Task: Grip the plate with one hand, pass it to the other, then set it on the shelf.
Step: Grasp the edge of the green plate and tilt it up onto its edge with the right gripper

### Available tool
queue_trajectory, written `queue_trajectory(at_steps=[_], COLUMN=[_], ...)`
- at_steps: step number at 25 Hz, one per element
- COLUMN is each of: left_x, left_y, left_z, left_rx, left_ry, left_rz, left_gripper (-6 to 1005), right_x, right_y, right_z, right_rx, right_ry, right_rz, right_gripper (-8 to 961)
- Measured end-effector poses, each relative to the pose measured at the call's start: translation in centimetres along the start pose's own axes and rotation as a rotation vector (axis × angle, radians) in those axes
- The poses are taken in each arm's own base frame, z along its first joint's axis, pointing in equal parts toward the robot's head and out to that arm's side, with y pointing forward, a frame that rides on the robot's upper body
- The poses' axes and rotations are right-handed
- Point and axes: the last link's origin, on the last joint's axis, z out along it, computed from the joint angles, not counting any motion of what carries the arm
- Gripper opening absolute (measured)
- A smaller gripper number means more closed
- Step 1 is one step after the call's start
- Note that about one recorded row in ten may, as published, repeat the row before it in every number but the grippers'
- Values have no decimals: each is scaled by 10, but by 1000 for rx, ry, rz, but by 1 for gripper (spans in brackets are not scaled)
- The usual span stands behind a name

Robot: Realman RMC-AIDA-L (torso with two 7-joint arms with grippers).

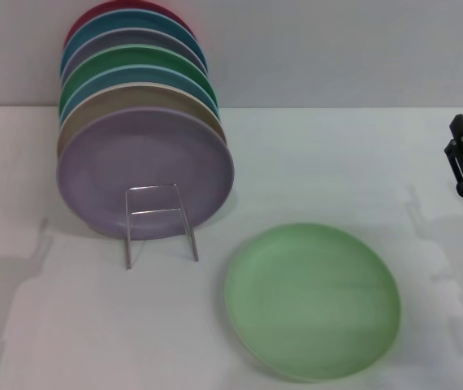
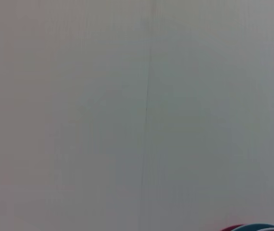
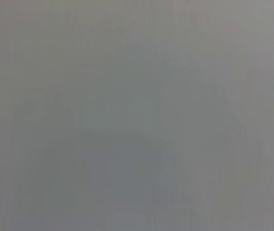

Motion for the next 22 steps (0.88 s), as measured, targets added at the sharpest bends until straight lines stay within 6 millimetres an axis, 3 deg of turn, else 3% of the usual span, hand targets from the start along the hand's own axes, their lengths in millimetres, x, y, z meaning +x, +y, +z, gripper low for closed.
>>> queue_trajectory(at_steps=[8, 16, 22], left_x=[-1, -1, -1], left_y=[0, -1, -2], left_z=[-1, -2, -4], left_rx=[3, 4, 9], left_ry=[-6, -9, -13], left_rz=[0, 2, 3], left_gripper=[815, 815, 814], right_x=[0, -3, -5], right_y=[-2, 8, 14], right_z=[2, 0, 8], right_rx=[12, 37, 123], right_ry=[-1, 7, 59], right_rz=[-37, -369, -401], right_gripper=[639, 640, 640])
